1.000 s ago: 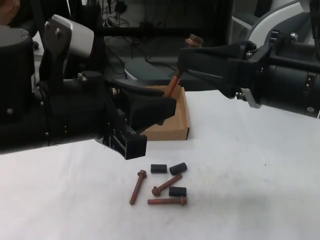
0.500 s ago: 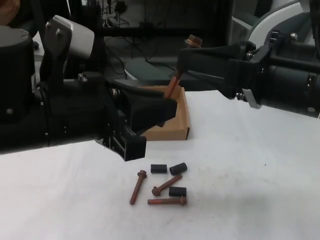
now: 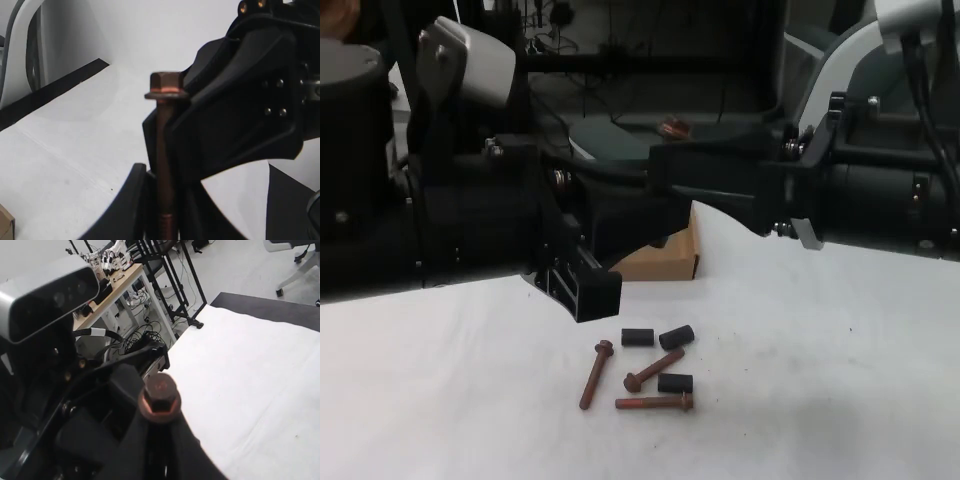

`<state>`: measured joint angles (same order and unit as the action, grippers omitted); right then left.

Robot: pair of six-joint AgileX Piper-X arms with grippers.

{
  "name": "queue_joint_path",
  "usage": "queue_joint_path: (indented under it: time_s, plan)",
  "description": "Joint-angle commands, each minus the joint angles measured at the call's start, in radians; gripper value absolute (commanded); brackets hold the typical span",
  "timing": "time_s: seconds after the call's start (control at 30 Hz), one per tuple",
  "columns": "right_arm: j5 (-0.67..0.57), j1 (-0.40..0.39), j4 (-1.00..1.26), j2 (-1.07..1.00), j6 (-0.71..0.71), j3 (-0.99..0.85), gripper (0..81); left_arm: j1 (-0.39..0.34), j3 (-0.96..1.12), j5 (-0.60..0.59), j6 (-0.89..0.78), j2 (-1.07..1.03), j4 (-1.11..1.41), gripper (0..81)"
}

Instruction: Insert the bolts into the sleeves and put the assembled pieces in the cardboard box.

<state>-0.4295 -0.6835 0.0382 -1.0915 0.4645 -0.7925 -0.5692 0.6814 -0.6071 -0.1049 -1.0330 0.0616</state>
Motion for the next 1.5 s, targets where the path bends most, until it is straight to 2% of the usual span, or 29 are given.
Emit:
queue_joint_path:
  time_s: [0.0, 0.47, 0.63, 1.23, 1.47]
  plan:
    - [-0.004, 0.000, -0.019, -0.006, -0.023, -0.002, 0.6, -0.003, 0.012, -0.008, -0.004, 0.000, 0.033, 1.7]
    - [-0.024, 0.003, -0.038, -0.006, -0.045, -0.015, 0.6, -0.002, 0.012, -0.008, 0.000, 0.000, -0.021, 1.7]
    - [-0.016, 0.008, -0.045, -0.006, -0.060, -0.047, 0.6, -0.002, 0.012, -0.005, 0.073, 0.000, -0.113, 1.7]
    - [0.027, 0.015, -0.091, -0.006, -0.090, -0.066, 0.6, -0.002, 0.012, 0.017, 0.086, 0.000, -0.133, 1.7]
    - [0.035, 0.053, -0.112, -0.006, -0.094, -0.066, 0.6, -0.002, 0.012, 0.041, 0.105, 0.000, -0.167, 1.7]
